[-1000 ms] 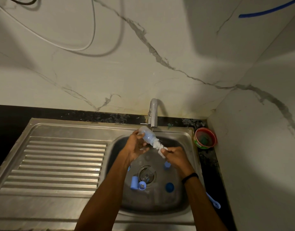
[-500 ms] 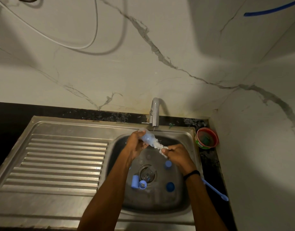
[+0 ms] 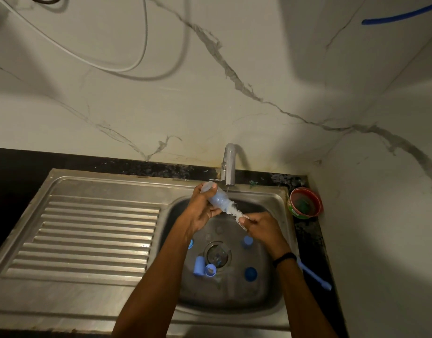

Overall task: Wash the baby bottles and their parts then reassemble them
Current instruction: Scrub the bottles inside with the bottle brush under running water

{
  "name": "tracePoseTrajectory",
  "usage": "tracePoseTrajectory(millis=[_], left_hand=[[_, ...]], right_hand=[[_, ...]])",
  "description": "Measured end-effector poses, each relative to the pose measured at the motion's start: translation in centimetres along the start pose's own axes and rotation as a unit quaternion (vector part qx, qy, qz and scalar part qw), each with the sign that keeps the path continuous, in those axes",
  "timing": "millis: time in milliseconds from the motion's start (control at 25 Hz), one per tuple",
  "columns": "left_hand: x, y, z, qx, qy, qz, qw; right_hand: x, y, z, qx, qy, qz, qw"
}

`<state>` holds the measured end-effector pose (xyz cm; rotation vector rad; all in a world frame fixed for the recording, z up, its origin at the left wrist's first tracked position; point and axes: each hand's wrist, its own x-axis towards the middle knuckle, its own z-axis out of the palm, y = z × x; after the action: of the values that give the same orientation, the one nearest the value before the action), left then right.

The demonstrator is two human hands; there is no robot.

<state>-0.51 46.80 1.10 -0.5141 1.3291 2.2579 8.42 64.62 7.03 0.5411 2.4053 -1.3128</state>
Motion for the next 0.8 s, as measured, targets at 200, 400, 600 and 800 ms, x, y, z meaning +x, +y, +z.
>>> tracePoseTrajectory(millis=[200, 400, 600, 800], left_hand=[[-0.6, -0.7, 1.2, 0.029, 0.036, 0.012, 0.999], [-0.4, -1.2, 1.3, -0.005, 0.077, 0.03, 0.997], [-1.9, -0.9, 2.9, -0.037, 0.054, 0.028, 0.997], [-1.4, -0.8, 3.1, -0.045, 0.062, 0.017, 0.997]], right_hand=[[-0.8, -0.2, 0.0, -0.059, 0.006, -0.039, 0.998], [-1.6, -1.1, -0.5, -0.056, 0.015, -0.021, 0.998], [-1.6, -1.8, -0.5, -0.101, 0.05, -0.023, 0.993], [-1.5, -1.9, -1.4, -0.088, 0.055, -0.023, 0.994]])
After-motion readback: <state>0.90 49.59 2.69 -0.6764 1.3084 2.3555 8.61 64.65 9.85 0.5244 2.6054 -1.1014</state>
